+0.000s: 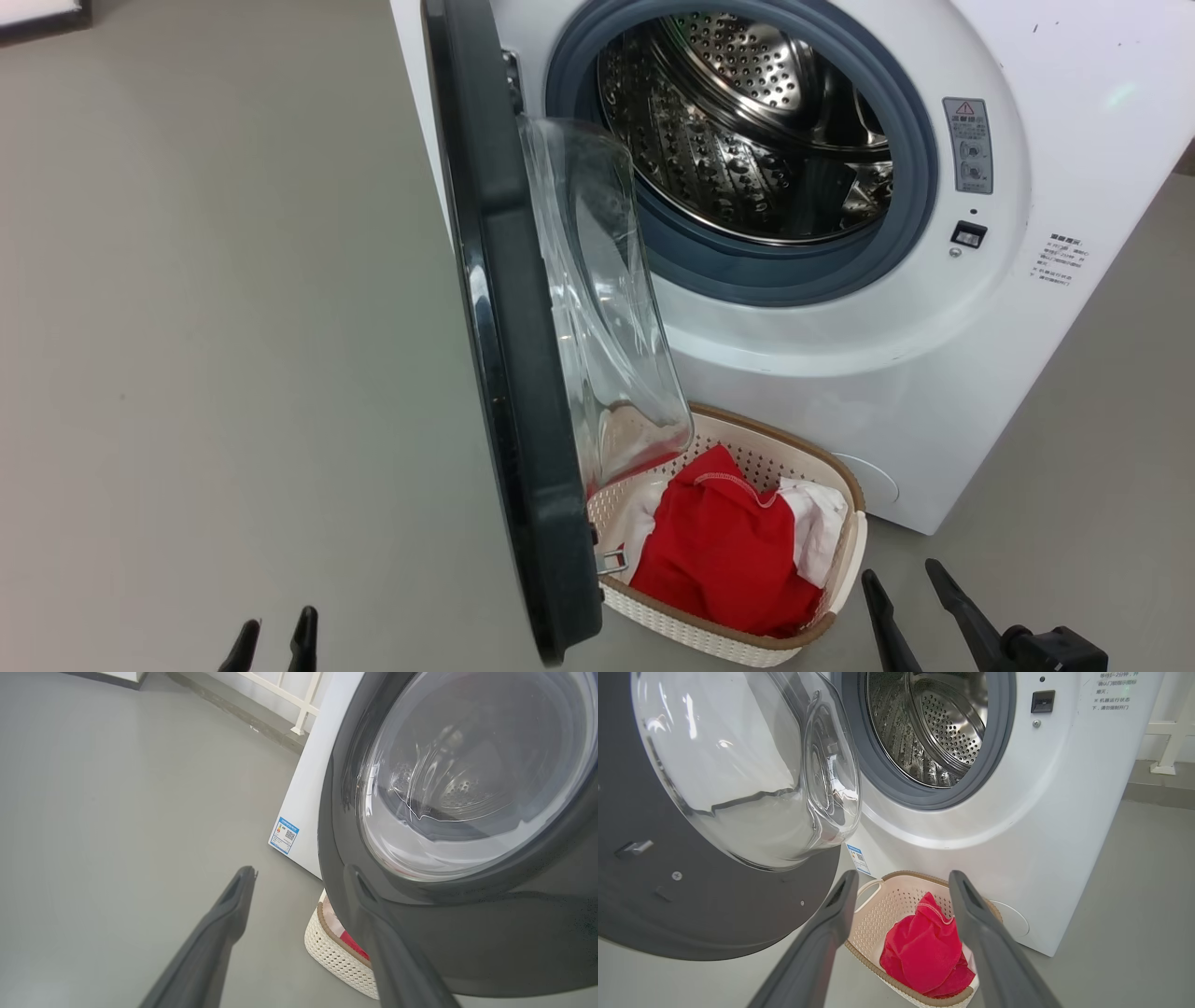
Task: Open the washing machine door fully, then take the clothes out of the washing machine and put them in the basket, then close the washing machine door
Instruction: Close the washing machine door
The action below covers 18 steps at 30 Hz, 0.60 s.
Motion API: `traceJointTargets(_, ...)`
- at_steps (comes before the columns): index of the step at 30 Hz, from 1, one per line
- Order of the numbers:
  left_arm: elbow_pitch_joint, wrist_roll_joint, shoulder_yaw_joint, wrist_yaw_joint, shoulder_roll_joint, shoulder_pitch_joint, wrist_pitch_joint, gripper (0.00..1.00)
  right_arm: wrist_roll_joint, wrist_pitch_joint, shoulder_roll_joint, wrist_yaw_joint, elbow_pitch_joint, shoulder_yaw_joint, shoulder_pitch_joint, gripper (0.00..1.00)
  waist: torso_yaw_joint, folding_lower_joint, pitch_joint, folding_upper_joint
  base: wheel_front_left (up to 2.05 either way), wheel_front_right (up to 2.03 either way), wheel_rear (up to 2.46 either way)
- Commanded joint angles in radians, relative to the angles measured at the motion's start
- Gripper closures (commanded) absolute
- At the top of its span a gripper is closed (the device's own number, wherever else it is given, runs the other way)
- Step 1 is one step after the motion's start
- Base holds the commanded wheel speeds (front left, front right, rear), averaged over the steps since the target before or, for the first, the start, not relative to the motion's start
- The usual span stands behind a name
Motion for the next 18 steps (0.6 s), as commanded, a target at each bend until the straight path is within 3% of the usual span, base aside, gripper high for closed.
traceJointTargets(1, -0.03, 0.051, 0.053, -0.006, 0.006, -0.014, -0.012, 0.0, 0.006, -0.006, -0.011, 0.007, -0.021, 0.017, -0.031, 0.0, 0.001, 0.0, 0.001, -0.0001, 0.0, 0.0, 0.0)
traceJointTargets(9, -0.116, 0.382, 0.152, -0.006, -0.093, 0.025, -0.012, 0.0, 0.006, -0.006, -0.011, 0.007, -0.019, 0.018, -0.036, 0.0, -0.002, 0.0, 0.004, -0.0001, 0.0, 0.0, 0.0)
traceJointTargets(18, -0.136, 0.47, 0.175, -0.006, -0.145, 0.053, -0.012, 0.0, 0.005, -0.006, -0.011, 0.007, -0.019, 0.017, -0.037, 0.0, -0.006, 0.0, 0.003, -0.0001, 0.0, 0.0, 0.0)
